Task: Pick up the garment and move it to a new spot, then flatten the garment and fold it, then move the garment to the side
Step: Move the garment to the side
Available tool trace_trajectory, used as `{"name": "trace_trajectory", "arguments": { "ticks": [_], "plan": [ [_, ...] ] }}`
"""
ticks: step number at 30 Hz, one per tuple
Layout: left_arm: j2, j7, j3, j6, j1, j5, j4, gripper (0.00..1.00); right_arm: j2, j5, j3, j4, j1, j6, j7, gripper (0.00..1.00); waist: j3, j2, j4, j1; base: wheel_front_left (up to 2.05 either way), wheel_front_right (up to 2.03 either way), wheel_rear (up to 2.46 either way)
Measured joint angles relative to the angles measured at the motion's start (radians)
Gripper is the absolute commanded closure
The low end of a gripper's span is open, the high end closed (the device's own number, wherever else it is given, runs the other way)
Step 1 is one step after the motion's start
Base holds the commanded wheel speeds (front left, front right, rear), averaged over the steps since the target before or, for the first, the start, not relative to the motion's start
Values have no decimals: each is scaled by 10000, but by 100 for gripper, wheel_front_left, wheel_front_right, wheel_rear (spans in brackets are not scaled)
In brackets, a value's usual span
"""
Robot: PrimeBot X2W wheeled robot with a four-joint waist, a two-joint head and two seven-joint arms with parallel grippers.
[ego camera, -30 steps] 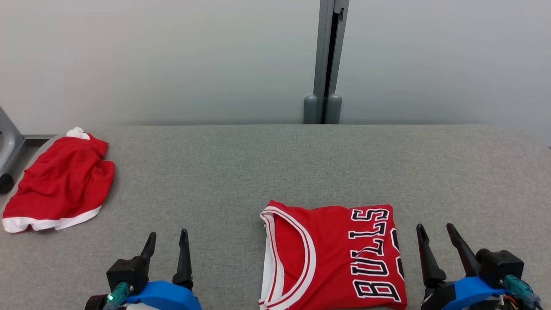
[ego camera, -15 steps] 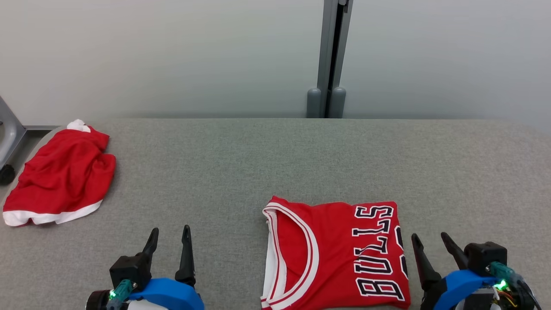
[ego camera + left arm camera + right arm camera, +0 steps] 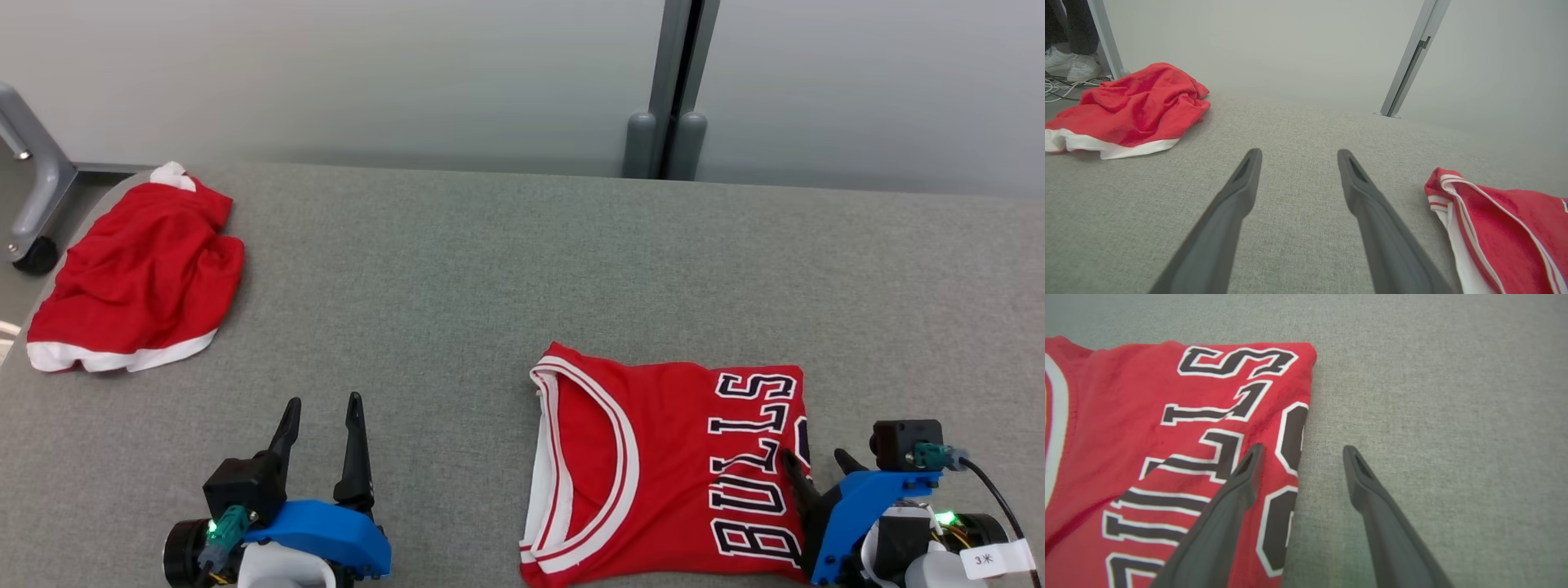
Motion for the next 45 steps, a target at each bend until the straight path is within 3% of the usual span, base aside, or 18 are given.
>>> {"name": "trace_trajectory", "arguments": {
  "ticks": [7, 9, 12, 13, 21, 29, 36, 40, 45],
  "plan": [
    [-82, 2, 138, -44, -114, 209, -148, 0, 2, -40, 282, 347, -328, 0, 502, 0, 398, -2, 351, 0, 0, 0, 0],
    [-92, 2, 188, -44, -114, 295, -201, 0, -6, -40, 286, 368, -398, 0, 506, 53, 460, -2, 390, 0, 0, 0, 0],
    [-94, 0, 263, -44, -114, 401, -328, 0, -4, -38, 305, 380, -532, 0, 479, 79, 534, -2, 342, 0, 0, 0, 0],
    [-92, 0, 278, -44, -115, 435, -370, 0, -2, -38, 313, 374, -575, 0, 391, 100, 564, -2, 293, -1, 0, 0, 0],
    [-144, -8, 113, -150, -195, 604, -522, 0, -236, 96, 332, 288, -1190, 4, -127, 100, 894, -2, -504, 0, 0, 0, 0],
    [-228, 40, -163, -268, -556, 786, -522, 0, -825, -23, -389, 134, -1579, 2, -679, 100, 1385, -2, -1940, -1, 0, 0, 0],
    [-111, 174, -332, -322, -946, 976, -614, 0, -901, -65, -617, 98, -1825, 0, -874, 100, 1712, -1, -3155, -1, 0, 0, 0],
    [-111, 282, -499, -351, -1093, 1062, -631, 0, -880, -54, -560, 176, -1936, 0, -1009, 100, 1707, -1, -3485, -1, 0, 0, 0],
    [-196, 314, -658, -435, -1240, 1122, -621, 0, -867, -136, -489, 401, -1987, 0, -1254, 100, 1665, -1, -3432, -1, 0, 0, 0]
  ]
}}
